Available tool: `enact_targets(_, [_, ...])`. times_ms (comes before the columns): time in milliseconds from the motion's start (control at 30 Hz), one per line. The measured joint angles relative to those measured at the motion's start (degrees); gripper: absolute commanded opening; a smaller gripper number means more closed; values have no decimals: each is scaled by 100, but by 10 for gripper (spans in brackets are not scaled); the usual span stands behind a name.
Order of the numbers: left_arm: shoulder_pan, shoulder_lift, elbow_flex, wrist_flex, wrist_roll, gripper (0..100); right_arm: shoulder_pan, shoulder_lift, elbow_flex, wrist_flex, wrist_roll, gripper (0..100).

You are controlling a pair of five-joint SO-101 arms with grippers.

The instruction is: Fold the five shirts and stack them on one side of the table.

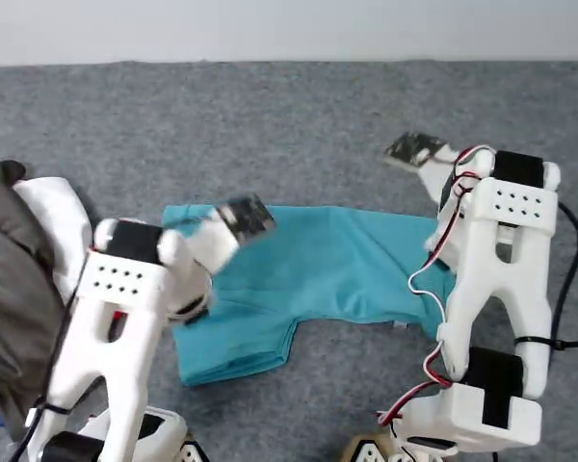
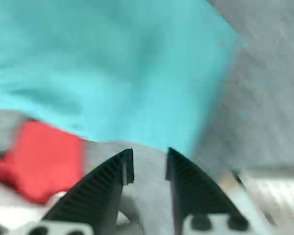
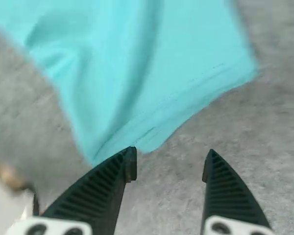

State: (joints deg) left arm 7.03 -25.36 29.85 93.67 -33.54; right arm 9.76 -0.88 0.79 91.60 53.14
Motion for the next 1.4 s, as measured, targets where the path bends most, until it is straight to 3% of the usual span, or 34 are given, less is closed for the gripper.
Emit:
enact_targets(133, [-149,0,79,-1134,563,15,-18,114,0,-888,-1116,1])
enact_targets(333, [-114,0,914,-2505,1248,15,-167,1055,0,-1670,-2171,9])
enact_targets(533, [-114,70,1424,-3024,1327,15,-167,1969,-105,-1916,-2382,9])
enact_targets(800, [-114,1222,1073,-2971,1336,15,-97,3200,-1468,-1996,-2382,9])
enact_targets(1033, [-114,1257,431,-2470,1345,15,-53,4703,-3437,-1978,-2382,9])
enact_targets(1400, [-114,1257,167,-1802,1345,15,-105,4923,-5820,870,-2646,9])
